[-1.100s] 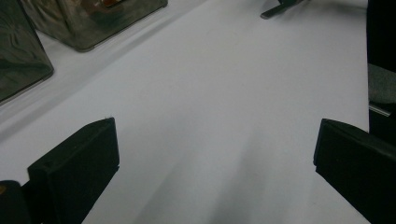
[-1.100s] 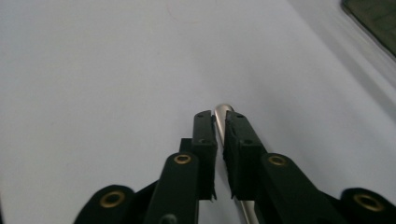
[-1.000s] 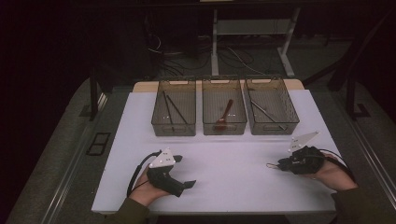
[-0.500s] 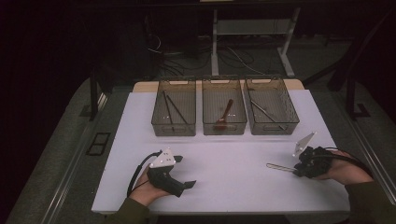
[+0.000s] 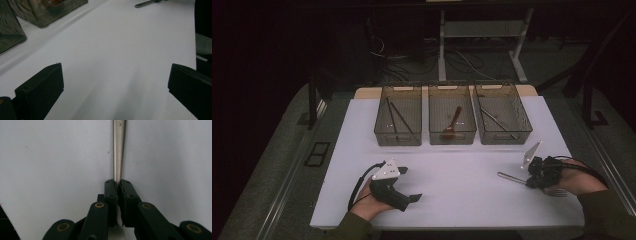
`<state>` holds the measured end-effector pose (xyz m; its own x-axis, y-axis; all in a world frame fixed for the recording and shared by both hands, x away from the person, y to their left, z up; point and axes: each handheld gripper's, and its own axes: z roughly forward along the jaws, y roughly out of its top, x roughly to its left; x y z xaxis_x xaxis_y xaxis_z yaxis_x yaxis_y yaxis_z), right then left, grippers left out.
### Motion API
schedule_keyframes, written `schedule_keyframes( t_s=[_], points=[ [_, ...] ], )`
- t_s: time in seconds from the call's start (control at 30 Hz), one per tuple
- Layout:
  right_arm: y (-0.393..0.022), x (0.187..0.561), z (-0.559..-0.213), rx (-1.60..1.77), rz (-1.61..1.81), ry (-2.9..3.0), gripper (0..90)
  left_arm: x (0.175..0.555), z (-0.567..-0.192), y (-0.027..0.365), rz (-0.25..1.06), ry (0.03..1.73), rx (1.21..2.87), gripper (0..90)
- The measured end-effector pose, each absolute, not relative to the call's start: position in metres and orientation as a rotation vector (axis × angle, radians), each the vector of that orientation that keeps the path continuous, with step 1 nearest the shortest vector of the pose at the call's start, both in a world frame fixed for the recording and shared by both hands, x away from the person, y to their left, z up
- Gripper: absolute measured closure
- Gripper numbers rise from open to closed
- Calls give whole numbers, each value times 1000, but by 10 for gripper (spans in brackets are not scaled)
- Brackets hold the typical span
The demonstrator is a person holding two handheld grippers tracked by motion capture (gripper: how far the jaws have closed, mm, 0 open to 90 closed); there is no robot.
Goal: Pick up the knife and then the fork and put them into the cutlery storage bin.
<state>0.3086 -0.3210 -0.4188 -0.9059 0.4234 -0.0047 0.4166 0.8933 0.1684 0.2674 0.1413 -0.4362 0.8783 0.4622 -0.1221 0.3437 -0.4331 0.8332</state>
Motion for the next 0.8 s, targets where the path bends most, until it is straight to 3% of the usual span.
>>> schedule_keyframes(
  t_s=[0.8],
  points=[
    [-346,316,-395,936,883,2695,846,268,-436,140,143,583,2067,0]
  ],
)
